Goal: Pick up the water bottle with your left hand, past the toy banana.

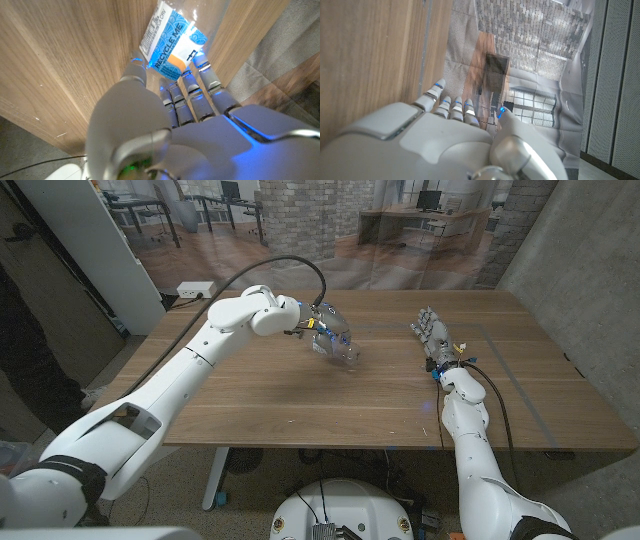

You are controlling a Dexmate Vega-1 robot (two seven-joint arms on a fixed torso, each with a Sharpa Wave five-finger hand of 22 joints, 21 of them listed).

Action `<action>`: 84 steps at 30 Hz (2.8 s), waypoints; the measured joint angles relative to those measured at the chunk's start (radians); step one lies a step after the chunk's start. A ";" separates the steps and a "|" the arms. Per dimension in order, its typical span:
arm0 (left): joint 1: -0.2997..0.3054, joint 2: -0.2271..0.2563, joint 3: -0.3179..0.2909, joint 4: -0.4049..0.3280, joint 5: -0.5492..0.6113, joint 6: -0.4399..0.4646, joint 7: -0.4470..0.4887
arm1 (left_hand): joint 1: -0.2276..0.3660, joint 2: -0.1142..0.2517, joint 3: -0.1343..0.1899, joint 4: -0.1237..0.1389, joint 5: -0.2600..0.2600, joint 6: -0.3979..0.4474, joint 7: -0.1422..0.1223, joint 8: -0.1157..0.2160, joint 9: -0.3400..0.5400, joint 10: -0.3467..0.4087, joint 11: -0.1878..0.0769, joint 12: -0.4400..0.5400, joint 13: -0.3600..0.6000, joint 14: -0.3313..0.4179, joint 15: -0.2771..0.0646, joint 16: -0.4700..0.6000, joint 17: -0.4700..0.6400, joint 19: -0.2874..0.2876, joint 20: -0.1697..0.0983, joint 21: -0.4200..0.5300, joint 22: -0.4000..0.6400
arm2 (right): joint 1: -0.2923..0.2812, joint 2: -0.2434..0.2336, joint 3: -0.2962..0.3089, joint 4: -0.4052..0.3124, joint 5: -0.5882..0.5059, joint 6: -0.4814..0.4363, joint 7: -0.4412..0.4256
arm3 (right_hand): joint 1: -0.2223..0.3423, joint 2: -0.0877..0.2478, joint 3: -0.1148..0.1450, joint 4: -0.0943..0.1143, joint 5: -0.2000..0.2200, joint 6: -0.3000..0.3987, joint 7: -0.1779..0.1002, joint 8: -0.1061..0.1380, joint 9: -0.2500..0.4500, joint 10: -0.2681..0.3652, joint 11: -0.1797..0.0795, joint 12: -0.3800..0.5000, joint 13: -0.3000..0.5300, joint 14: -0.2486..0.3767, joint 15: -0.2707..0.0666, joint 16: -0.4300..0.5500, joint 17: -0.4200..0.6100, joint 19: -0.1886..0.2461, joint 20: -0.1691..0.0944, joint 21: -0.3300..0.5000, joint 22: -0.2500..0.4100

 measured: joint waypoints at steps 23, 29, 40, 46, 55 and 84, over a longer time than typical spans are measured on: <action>-0.031 -0.008 0.000 0.019 0.023 0.000 0.089 | -0.002 0.002 0.011 -0.011 -0.009 0.038 -0.002 0.015 -0.001 0.030 -0.001 0.011 0.011 0.037 -0.009 0.005 0.023 -0.011 0.000 0.023 -0.003 | 0.028 -0.008 0.002 0.047 -0.001 0.014 -0.003 | 0.000 0.000 0.004 -0.004 0.000 0.000 0.000 0.000 0.000 0.000 0.000 0.000 0.000 0.000 0.000 0.000 0.000 0.000 0.000 0.000 0.000; -0.034 -0.008 0.000 0.018 0.028 0.002 0.107 | -0.002 0.002 0.013 -0.013 -0.007 0.047 -0.004 0.018 0.003 0.036 0.004 0.011 0.017 0.047 -0.008 0.005 0.023 -0.010 0.000 0.030 -0.004 | 0.032 -0.009 0.004 0.053 -0.001 0.016 -0.003 | 0.000 0.000 0.004 -0.004 0.000 0.000 0.000 0.000 0.000 0.000 0.000 0.000 0.000 0.000 0.000 0.000 0.000 0.000 0.000 0.000 0.000; -0.037 -0.007 -0.005 0.000 0.039 0.014 0.133 | -0.011 0.011 0.019 -0.019 -0.005 0.057 -0.008 0.019 0.005 0.048 -0.009 0.012 0.019 0.051 -0.010 0.005 0.035 -0.014 -0.004 0.037 -0.004 | 0.035 -0.009 0.005 0.059 -0.002 0.021 -0.002 | 0.000 0.000 0.004 -0.004 0.000 0.000 0.000 0.000 0.000 0.000 0.000 0.000 0.000 0.000 0.000 0.000 0.000 0.000 0.000 0.000 0.000; -0.037 -0.006 -0.009 -0.008 0.045 0.022 0.145 | -0.011 0.011 0.022 -0.022 -0.005 0.062 -0.009 0.019 0.005 0.053 -0.014 0.011 0.020 0.054 -0.013 0.005 0.034 -0.019 0.001 0.042 -0.004 | 0.036 -0.009 0.005 0.059 -0.001 0.022 -0.002 | 0.000 0.000 0.004 -0.004 0.000 0.000 0.000 0.000 0.000 0.000 0.000 0.000 0.000 0.000 0.000 0.000 0.000 0.000 0.000 0.000 0.000; -0.029 0.002 -0.022 -0.037 0.055 0.034 0.159 | -0.011 0.011 0.027 -0.025 -0.005 0.062 -0.009 0.018 0.005 0.053 -0.014 0.010 0.026 0.057 -0.010 -0.002 0.041 -0.023 -0.002 0.047 -0.004 | 0.028 -0.006 0.004 0.043 -0.001 0.023 -0.001 | 0.000 0.000 0.004 -0.004 0.000 0.000 0.000 0.000 0.000 0.000 0.000 0.000 0.000 0.000 0.000 0.000 0.000 0.000 0.000 0.000 0.000; 0.008 0.029 -0.074 -0.144 0.094 0.084 0.210 | -0.010 0.010 0.036 -0.034 -0.012 0.062 -0.009 0.018 0.009 0.053 -0.014 0.002 0.040 0.066 -0.012 -0.010 0.055 -0.039 0.003 0.064 -0.004 | -0.056 0.025 -0.012 -0.092 0.003 -0.003 -0.017 | 0.000 0.000 0.004 -0.004 0.004 0.000 0.000 0.000 0.000 0.000 0.000 0.000 0.000 0.000 0.000 0.000 0.000 0.000 0.000 0.000 0.000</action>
